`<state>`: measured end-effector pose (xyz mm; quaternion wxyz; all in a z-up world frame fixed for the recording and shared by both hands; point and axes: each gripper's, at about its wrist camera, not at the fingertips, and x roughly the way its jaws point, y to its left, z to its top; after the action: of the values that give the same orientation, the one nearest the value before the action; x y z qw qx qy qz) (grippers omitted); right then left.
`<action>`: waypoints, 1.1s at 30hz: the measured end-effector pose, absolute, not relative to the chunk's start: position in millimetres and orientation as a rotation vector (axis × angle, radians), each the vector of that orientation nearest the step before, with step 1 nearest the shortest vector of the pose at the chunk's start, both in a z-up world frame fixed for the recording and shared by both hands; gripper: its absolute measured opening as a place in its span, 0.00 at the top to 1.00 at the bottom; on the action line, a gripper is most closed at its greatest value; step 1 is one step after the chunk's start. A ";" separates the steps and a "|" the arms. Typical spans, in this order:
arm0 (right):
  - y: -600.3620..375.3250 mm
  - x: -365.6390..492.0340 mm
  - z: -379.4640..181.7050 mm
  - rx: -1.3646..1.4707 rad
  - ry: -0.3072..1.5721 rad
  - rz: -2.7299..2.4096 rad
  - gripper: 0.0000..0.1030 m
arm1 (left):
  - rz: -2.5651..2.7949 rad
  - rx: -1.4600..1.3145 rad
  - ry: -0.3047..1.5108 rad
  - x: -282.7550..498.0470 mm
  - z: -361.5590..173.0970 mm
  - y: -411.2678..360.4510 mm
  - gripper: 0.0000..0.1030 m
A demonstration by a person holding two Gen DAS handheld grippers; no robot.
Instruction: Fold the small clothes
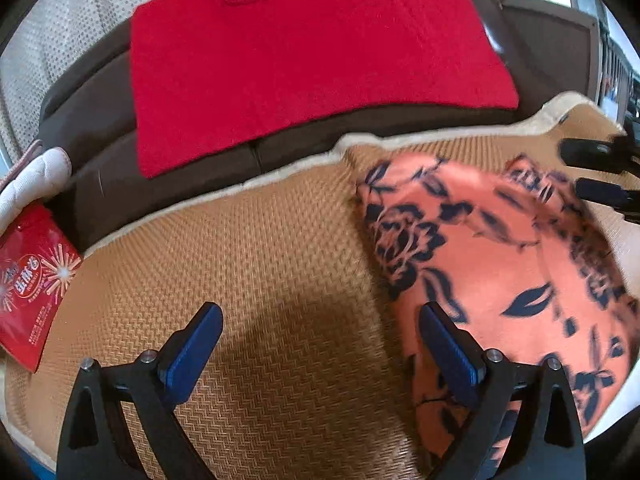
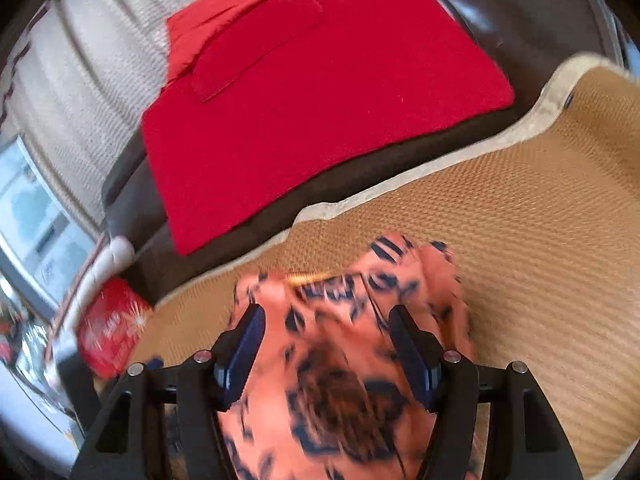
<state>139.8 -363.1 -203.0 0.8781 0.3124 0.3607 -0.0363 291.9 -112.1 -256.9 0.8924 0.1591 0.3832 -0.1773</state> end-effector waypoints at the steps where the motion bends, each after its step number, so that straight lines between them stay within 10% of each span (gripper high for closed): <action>1: -367.9 153.7 -218.7 0.689 0.814 -0.095 0.34 | -0.359 0.336 0.804 294.0 -261.7 -111.7 0.04; 20: -314.4 242.4 -255.6 0.760 0.980 0.076 0.38 | -0.403 0.322 0.784 295.2 -260.8 -103.2 0.04; 33: -339.4 156.4 -196.2 0.698 0.839 0.022 0.39 | -0.475 0.278 0.682 272.4 -230.4 -98.8 0.04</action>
<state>156.4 -339.4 -196.2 0.8547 0.3319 0.3990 0.0106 272.4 -98.8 -230.4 0.9055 0.1344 0.3304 -0.2299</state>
